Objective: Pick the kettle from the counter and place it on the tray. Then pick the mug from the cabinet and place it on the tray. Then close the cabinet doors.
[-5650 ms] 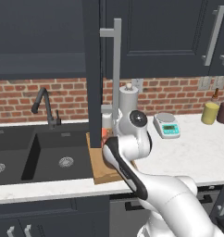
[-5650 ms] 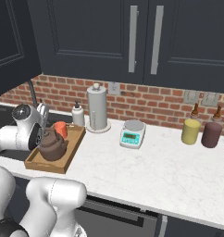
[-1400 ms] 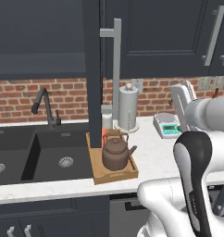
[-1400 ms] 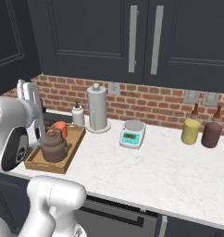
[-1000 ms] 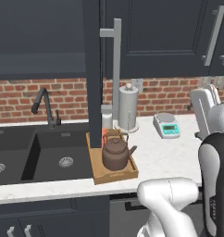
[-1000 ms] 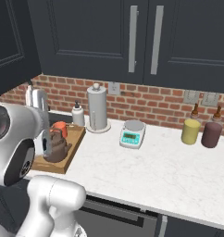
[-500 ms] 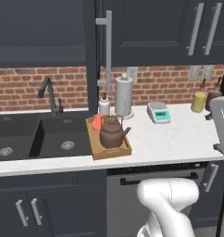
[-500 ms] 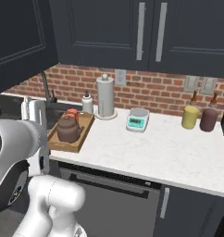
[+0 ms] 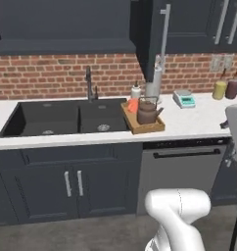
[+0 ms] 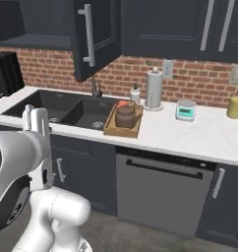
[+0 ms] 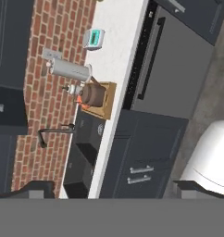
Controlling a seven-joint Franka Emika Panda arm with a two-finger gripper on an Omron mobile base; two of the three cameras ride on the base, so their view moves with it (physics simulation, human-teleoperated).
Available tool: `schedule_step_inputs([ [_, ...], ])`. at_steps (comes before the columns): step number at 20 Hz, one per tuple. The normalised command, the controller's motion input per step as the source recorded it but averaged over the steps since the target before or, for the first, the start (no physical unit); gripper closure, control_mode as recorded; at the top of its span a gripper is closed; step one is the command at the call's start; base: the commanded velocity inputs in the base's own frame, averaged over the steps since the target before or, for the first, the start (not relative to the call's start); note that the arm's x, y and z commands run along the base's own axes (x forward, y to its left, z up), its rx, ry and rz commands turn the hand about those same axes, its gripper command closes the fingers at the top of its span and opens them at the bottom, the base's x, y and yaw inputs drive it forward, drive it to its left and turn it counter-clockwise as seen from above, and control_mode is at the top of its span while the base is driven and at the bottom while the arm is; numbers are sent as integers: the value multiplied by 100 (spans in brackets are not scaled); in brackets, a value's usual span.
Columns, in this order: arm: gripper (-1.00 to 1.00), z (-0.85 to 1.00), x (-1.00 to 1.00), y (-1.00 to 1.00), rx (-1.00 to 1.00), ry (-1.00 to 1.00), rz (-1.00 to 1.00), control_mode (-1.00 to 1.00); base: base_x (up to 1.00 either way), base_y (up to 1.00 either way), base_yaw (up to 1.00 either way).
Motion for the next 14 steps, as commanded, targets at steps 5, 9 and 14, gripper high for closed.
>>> schedule_step_inputs([
  [5, -100, 0, 0, 0, 0, 0, 0, 100, -16, 100, -2],
  [9, -100, 0, 0, 0, 0, 0, 0, 100, 3, 88, -1],
  [14, -100, 0, 0, 0, 0, 0, 0, 100, 43, 43, 0],
])
